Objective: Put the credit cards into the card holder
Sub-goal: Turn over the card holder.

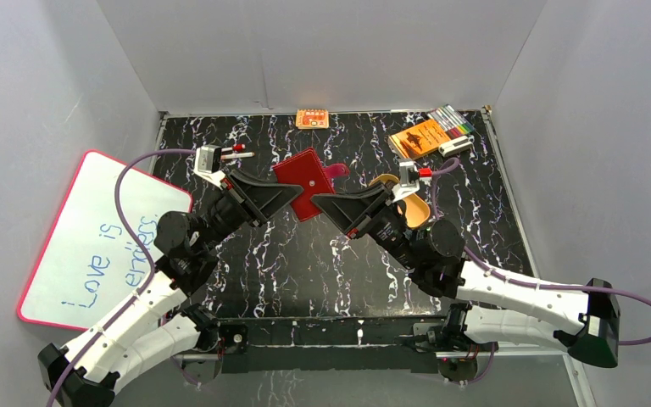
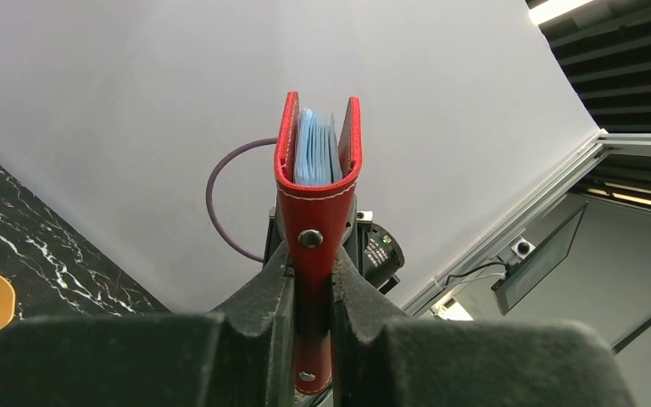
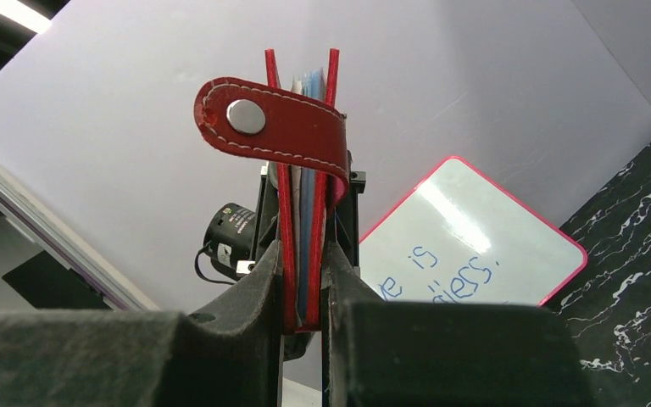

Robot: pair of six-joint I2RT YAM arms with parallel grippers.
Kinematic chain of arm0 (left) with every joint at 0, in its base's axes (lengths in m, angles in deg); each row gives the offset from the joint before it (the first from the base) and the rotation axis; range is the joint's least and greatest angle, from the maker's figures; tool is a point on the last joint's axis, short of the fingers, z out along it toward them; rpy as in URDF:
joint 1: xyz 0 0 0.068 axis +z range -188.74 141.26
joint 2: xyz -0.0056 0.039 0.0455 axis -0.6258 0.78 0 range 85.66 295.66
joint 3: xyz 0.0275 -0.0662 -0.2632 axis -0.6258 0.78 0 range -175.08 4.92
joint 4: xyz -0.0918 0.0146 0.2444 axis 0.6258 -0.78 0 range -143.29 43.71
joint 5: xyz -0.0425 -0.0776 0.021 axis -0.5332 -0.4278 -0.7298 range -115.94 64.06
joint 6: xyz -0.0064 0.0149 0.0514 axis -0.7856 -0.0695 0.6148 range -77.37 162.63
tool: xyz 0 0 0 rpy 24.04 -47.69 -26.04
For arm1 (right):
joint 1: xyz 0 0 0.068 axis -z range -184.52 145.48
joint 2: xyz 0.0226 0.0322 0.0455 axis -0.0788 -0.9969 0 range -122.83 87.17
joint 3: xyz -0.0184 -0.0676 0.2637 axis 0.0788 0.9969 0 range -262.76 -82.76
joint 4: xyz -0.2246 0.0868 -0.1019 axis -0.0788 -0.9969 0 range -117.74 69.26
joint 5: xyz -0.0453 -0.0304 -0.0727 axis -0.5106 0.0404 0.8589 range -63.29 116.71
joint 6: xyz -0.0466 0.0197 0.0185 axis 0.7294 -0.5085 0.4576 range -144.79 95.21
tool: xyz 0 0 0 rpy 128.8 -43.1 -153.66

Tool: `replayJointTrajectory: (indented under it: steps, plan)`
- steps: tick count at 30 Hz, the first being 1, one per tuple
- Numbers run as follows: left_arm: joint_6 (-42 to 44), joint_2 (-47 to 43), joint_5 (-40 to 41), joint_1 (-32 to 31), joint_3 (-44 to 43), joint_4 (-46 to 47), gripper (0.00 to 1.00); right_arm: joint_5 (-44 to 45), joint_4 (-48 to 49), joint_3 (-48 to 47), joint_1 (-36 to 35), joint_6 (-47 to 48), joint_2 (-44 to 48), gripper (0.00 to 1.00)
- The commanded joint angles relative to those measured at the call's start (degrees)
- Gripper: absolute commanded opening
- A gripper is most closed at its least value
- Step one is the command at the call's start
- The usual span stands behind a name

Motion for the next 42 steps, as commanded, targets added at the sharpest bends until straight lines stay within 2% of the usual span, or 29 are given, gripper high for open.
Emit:
replayJointTrajectory:
  steps: [1, 4, 7, 10, 12, 17, 26, 27, 31, 38, 42]
  plan:
    - [1.93, -1.29, -1.36, -0.09, 0.39, 3.21, 0.0, 0.45, 2.12, -0.55, -0.2, 0.6, 0.62, 0.11]
    - [3.88, -4.14, 2.28, -0.09, 1.37, 0.83, 0.0, -0.57, -5.96, -2.48, -0.2, 3.12, 3.2, 0.56]
    - [8.01, -8.31, 8.21, -0.08, -1.02, -12.18, 0.0, -0.77, -22.84, -7.43, -0.2, 8.6, 7.21, 0.69]
    - [13.06, -10.45, 11.73, -0.09, -5.62, -27.7, 0.0, -0.04, -39.0, -13.4, -0.2, 14.48, 10.02, 0.7]
    - [15.7, -11.04, 11.79, -0.07, -8.36, -33.96, 0.0, 1.53, -47.49, -16.79, -0.19, 17.49, 11.27, 0.69]
    - [19.33, -12.0, 9.56, -0.09, -10.68, -42.07, 0.0, 1.68, -56.14, -22.21, -0.2, 20.35, 10.49, 0.65]
    - [22.46, -10.57, 4.89, -0.09, -14.23, -46.35, 0.0, -0.91, -58.61, -29.59, -0.2, 21.31, 1.47, 0.57]
    - [22.58, -10.97, 4.27, -0.09, -14.07, -46.27, 0.0, -0.45, -58.14, -29.65, -0.2, 20.85, 0.63, 0.52]
    - [22.96, -12.0, 3.55, -0.09, -13.47, -46.05, 0.0, 1.98, -57.77, -29.05, -0.2, 20.43, 0.82, 0.47]
    - [23.47, -13.04, 2.28, -0.04, -13.18, -46.07, 0.0, 2.16, -57.51, -28.82, -0.2, 20.33, 1.15, 0.51]
    - [23.66, -13.33, 1.6, -0.09, -13.15, -46.26, 0.0, 1.13, -56.74, -28.33, -0.2, 20.23, 1.38, 0.48]
